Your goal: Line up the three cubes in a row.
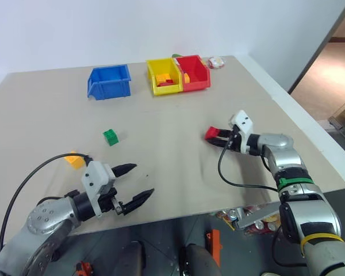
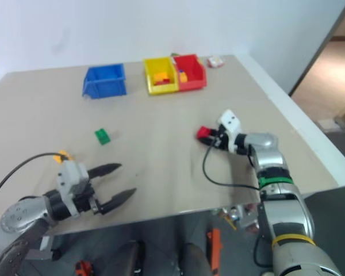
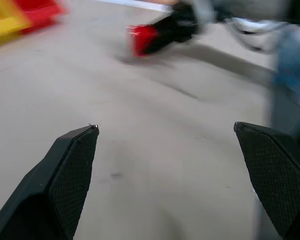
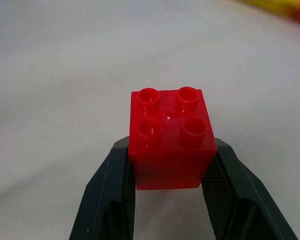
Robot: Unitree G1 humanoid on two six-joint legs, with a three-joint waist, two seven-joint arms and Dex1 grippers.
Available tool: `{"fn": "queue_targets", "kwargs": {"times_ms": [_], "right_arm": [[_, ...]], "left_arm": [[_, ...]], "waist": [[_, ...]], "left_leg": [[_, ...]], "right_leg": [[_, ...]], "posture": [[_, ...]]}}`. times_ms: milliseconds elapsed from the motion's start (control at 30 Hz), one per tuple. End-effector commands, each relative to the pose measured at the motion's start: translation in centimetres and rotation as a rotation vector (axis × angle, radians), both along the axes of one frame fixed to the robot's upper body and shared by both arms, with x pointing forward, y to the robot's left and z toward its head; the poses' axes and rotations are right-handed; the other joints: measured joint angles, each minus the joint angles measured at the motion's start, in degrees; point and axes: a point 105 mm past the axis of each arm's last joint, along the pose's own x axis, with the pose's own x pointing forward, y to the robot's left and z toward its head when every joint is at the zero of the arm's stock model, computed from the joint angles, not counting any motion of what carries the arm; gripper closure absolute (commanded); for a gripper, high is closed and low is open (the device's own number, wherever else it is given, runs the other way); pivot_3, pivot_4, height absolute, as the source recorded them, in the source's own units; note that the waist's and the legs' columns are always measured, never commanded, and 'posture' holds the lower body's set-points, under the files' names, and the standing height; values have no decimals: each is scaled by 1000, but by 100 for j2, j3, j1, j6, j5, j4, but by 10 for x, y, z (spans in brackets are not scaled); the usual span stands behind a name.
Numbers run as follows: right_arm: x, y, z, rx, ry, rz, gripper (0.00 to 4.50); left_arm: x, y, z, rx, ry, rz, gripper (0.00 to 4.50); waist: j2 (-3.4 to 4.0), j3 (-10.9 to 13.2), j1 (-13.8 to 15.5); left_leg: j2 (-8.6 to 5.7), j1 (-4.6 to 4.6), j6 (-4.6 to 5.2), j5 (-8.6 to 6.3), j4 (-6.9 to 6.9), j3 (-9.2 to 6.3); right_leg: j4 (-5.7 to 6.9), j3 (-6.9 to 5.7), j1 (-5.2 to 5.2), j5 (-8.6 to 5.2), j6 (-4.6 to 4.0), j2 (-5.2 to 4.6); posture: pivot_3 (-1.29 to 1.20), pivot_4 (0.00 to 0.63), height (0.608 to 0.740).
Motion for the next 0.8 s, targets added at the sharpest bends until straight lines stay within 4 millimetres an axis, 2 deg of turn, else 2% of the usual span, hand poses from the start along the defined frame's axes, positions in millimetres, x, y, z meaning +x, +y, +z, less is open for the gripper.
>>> {"fn": "queue_targets", "kwargs": {"times_ms": [33, 133, 233, 467, 633, 800], "right_arm": [[-29, 57, 22, -121, -132, 355, 3258], [-36, 73, 14, -147, -105, 461, 3258], [-28, 82, 8, -178, -93, 463, 3258], [-18, 83, -4, -206, -59, 444, 3258], [-22, 91, 0, -90, 9, 452, 3258], [-32, 91, -10, -101, 12, 516, 3258]], "left_arm": [[4, 21, 4, -11, -17, 205, 0], [3, 27, 3, -28, -10, 273, 0], [1, 27, 2, -29, -12, 298, 0], [-2, 30, -5, -45, 7, 365, 0], [-1, 37, -10, -48, 10, 432, 0], [0, 35, -10, -57, 1, 433, 0]], "waist": [[0, 0, -26], [-5, -2, 26], [-5, -1, 63], [-6, -1, 36], [-6, -1, 31], [-6, -1, 28]], "left_leg": [[4, 7, 1, -2, -1, -1], [24, 7, -4, -5, 1, -15], [41, 5, -9, -4, 4, 1], [47, 5, -22, -8, 4, 39], [53, 3, -38, -19, 1, 52], [61, 6, -42, -22, 2, 52]], "right_leg": [[1, 1, 4, 0, 0, 6], [1, -22, 18, -8, -19, 29], [1, -47, 15, -5, -40, 27], [1, -23, 3, 0, -41, 26], [1, -5, -7, -4, -45, 46], [1, -3, -7, -5, -49, 58]], "posture": [[0, 150, 740], [0, 150, 740], [0, 150, 740], [0, 150, 740], [0, 150, 740], [0, 150, 740]]}}
